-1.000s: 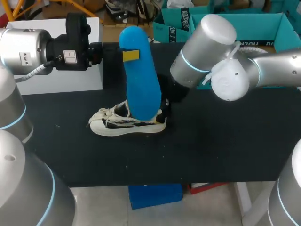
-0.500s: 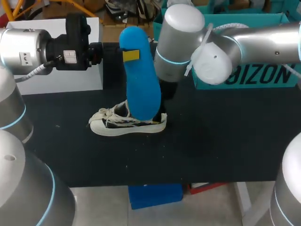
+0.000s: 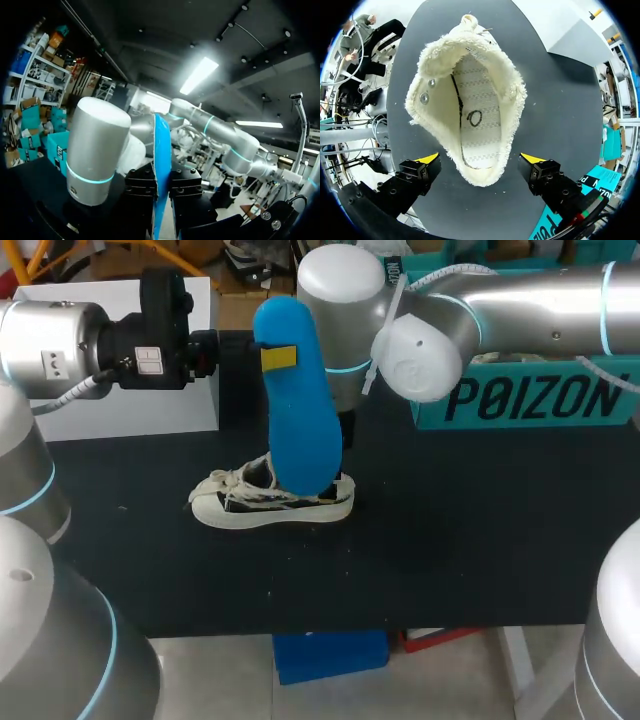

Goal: Take the shoe out of the shoebox, open the shoe tongue, remove and reinsert the insole, then place the shoe into the shoebox

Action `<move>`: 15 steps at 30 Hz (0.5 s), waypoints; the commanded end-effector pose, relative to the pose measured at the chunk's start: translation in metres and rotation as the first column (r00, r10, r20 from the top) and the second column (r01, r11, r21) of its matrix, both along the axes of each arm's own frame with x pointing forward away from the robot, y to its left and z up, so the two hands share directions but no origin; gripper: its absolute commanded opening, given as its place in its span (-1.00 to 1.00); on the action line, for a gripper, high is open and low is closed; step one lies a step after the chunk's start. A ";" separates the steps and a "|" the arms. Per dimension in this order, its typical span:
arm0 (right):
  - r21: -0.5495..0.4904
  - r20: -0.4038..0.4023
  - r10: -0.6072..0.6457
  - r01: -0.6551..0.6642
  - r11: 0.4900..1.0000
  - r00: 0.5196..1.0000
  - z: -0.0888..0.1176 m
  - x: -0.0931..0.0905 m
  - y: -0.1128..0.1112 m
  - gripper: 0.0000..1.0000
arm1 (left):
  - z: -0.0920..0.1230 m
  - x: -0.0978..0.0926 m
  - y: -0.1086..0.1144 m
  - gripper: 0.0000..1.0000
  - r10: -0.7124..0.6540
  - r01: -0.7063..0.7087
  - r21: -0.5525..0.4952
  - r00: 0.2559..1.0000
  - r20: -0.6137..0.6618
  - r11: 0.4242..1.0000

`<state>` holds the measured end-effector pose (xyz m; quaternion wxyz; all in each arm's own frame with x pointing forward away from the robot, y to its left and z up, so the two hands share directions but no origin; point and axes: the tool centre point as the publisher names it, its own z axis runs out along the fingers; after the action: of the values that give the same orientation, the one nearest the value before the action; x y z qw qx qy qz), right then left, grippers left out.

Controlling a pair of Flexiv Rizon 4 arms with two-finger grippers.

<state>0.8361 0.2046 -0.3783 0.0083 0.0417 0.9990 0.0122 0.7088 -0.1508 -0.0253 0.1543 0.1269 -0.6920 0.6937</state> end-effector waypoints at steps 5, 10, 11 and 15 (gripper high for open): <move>-0.029 0.002 -0.001 0.001 1.000 1.000 -0.001 -0.002 0.004 1.00 | -0.001 -0.001 -0.001 -1.00 0.004 -0.004 0.001 1.000 0.000 1.000; -0.017 0.012 0.003 -0.002 1.000 1.000 0.000 -0.003 0.003 1.00 | -0.001 -0.001 -0.001 -1.00 0.004 -0.004 0.001 1.000 0.000 1.000; -0.014 0.013 0.005 -0.005 1.000 1.000 0.000 -0.003 0.003 1.00 | -0.001 -0.001 -0.001 -1.00 0.004 -0.004 0.001 1.000 0.000 1.000; 0.024 0.023 0.004 -0.005 1.000 1.000 0.001 -0.003 0.002 1.00 | -0.001 -0.001 -0.001 -1.00 0.004 -0.004 0.001 1.000 0.000 1.000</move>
<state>0.8353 0.2134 -0.3760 0.0174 0.0397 0.9990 0.0144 0.7088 -0.1508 -0.0253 0.1543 0.1269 -0.6920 0.6937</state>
